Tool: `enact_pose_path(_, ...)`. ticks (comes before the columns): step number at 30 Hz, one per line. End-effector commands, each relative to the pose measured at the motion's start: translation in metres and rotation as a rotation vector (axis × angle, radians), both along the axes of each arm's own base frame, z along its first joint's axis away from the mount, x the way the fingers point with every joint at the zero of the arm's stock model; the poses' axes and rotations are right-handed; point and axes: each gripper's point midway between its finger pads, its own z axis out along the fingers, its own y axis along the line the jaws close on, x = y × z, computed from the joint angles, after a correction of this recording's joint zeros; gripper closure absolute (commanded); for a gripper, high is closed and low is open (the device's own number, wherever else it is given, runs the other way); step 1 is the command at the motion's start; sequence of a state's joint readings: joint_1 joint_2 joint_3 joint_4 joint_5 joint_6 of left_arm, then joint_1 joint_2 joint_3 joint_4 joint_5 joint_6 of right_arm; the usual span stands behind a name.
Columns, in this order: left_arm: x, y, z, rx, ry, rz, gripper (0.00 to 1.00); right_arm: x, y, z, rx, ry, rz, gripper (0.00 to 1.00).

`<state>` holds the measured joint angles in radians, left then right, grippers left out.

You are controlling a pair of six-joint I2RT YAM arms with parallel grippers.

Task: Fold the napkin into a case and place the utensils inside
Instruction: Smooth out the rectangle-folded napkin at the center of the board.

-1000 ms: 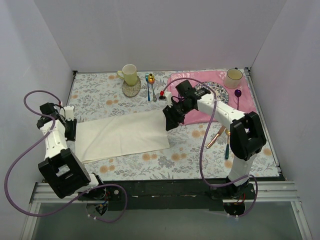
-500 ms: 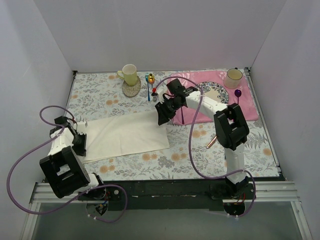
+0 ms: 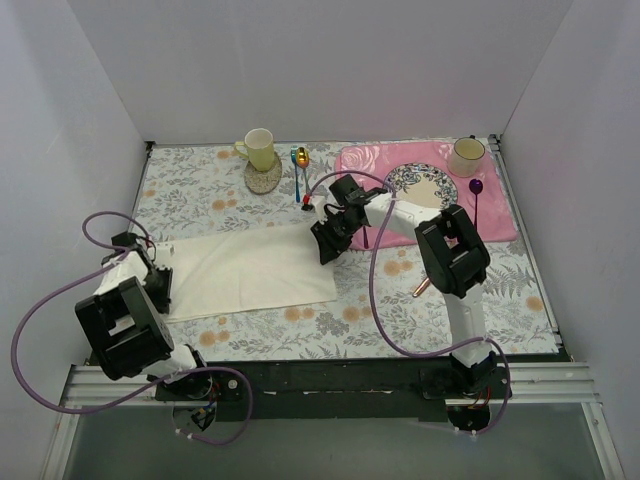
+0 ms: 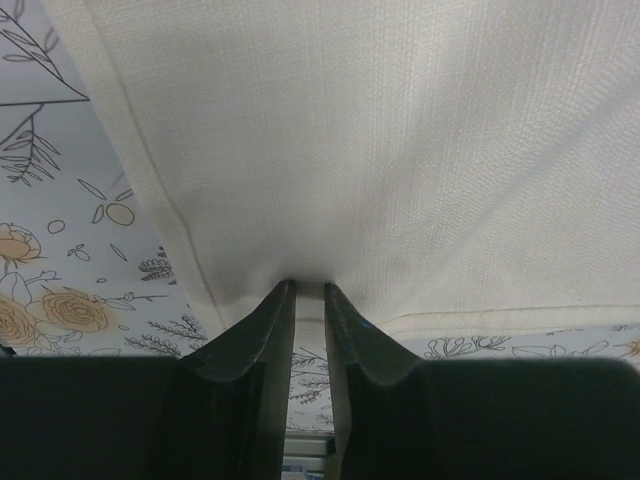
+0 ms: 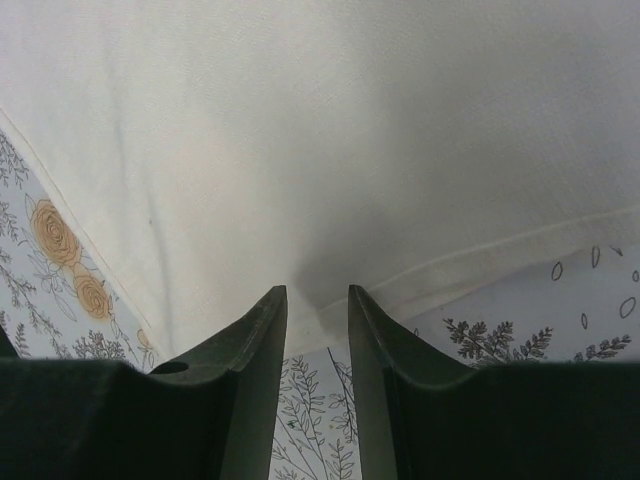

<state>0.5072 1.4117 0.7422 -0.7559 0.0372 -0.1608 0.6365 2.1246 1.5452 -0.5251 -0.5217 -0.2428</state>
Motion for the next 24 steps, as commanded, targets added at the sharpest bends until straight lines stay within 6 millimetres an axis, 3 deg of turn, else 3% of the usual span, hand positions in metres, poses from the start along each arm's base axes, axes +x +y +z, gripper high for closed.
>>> enact_pose_path(1, 0.022, 0.004, 0.015, 0.004, -0.087, -0.028, 0.79, -0.019, -0.013, 0.001, -0.033, -0.009, 0.034, 0.60)
enact_pose_path(3, 0.027, -0.013, 0.031, -0.080, -0.136, -0.056, 0.69, -0.022, -0.009, 0.017, 0.007, -0.006, 0.046, 0.60)
enact_pose_path(5, 0.051, -0.028, 0.067, -0.157, -0.274, -0.099, 0.60, -0.022, -0.002, 0.038, 0.059, -0.008, 0.059, 0.58)
enact_pose_path(6, 0.056, -0.037, 0.080, -0.200, -0.313, -0.110, 0.56, -0.025, 0.005, 0.059, 0.120, -0.015, 0.079, 0.57)
enact_pose_path(7, 0.072, -0.037, 0.106, -0.203, -0.395, -0.126, 0.46, -0.025, 0.008, 0.072, 0.152, -0.027, 0.084, 0.57)
enact_pose_path(8, 0.082, -0.051, 0.128, -0.258, -0.488, -0.162, 0.40, -0.021, 0.013, 0.087, 0.195, -0.062, 0.090, 0.52)
enact_pose_path(9, 0.090, -0.055, 0.145, -0.279, -0.547, -0.180, 0.24, -0.019, 0.016, 0.107, 0.230, -0.104, 0.094, 0.49)
enact_pose_path(10, 0.101, -0.058, 0.171, -0.288, -0.621, -0.200, 0.02, -0.016, 0.018, 0.118, 0.251, -0.138, 0.099, 0.45)
enact_pose_path(13, 0.122, -0.075, 0.221, -0.375, -0.791, -0.235, 0.02, 0.007, 0.023, 0.166, 0.302, -0.312, 0.119, 0.26)
enact_pose_path(14, 0.128, -0.077, 0.243, -0.387, -0.845, -0.253, 0.02, 0.014, 0.024, 0.178, 0.317, -0.361, 0.121, 0.10)
enact_pose_path(15, 0.134, -0.086, 0.262, -0.431, -0.914, -0.305, 0.02, 0.023, 0.029, 0.205, 0.367, -0.440, 0.126, 0.03)
enact_pose_path(18, 0.143, -0.100, 0.304, -0.498, -1.056, -0.389, 0.02, 0.035, 0.043, 0.240, 0.494, -0.491, 0.043, 0.01)
enact_pose_path(19, 0.141, -0.109, 0.312, -0.550, -1.093, -0.416, 0.02, 0.037, 0.048, 0.245, 0.525, -0.482, 0.021, 0.01)
enact_pose_path(21, 0.153, -0.108, 0.315, -0.646, -1.134, -0.287, 0.02, 0.033, 0.059, 0.244, 0.579, -0.423, 0.058, 0.01)
enact_pose_path(22, 0.164, -0.097, 0.308, -0.644, -1.130, -0.195, 0.02, 0.027, 0.063, 0.243, 0.603, -0.380, 0.095, 0.01)
enact_pose_path(23, 0.168, -0.099, 0.301, -0.696, -1.095, -0.157, 0.02, 0.023, 0.067, 0.238, 0.620, -0.315, 0.111, 0.01)
enact_pose_path(24, 0.171, -0.101, 0.294, -0.738, -1.049, -0.159, 0.02, 0.011, 0.076, 0.221, 0.635, -0.145, 0.124, 0.01)
